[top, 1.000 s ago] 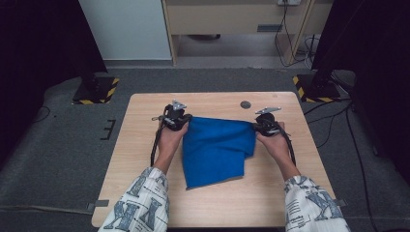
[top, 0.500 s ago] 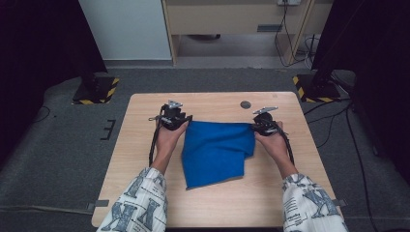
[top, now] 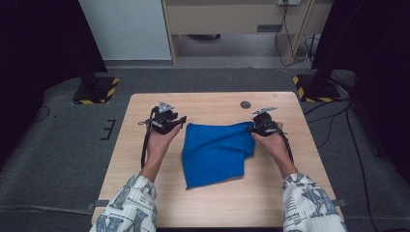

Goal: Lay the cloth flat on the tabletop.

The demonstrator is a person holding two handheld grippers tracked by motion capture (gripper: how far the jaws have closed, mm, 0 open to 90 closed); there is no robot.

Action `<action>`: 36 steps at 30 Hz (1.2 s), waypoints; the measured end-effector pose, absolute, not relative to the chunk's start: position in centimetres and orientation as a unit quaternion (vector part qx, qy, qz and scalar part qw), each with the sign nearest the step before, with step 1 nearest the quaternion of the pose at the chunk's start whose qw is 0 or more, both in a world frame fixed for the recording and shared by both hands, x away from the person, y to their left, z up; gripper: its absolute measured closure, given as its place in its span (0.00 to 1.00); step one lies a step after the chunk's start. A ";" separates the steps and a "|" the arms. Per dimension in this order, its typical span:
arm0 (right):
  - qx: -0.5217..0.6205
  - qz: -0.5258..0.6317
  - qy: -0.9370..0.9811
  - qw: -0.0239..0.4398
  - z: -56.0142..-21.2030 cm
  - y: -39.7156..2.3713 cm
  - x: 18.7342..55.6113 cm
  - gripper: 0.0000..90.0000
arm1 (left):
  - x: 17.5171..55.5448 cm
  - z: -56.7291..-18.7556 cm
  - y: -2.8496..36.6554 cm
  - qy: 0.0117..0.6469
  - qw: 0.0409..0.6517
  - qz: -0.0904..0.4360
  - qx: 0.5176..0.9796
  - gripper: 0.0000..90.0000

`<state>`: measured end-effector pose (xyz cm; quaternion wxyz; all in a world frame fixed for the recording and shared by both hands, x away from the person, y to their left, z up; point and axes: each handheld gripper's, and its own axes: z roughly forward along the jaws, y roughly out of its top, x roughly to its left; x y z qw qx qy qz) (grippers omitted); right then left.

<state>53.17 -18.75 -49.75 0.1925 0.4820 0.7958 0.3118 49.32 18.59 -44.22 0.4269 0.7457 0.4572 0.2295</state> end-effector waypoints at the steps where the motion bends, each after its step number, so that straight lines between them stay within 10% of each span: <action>1: 0.482 0.312 0.796 0.192 -49.8 -18.7 53.2 0.52 | 49.2 -44.2 18.8 0.455 0.426 0.230 0.747 0.60; 10: 0.483 0.340 0.781 0.202 -48.9 -18.8 52.7 0.24 | 47.8 -44.8 19.6 0.460 0.429 0.231 0.742 0.53; 24: 0.475 0.385 0.764 0.206 -46.2 -19.3 49.4 0.18 | 43.2 -46.0 19.6 0.458 0.436 0.229 0.740 0.37; 36: 0.462 0.388 0.774 0.193 -47.6 -20.8 45.2 0.63 | 39.0 -48.6 18.4 0.433 0.429 0.213 0.764 0.36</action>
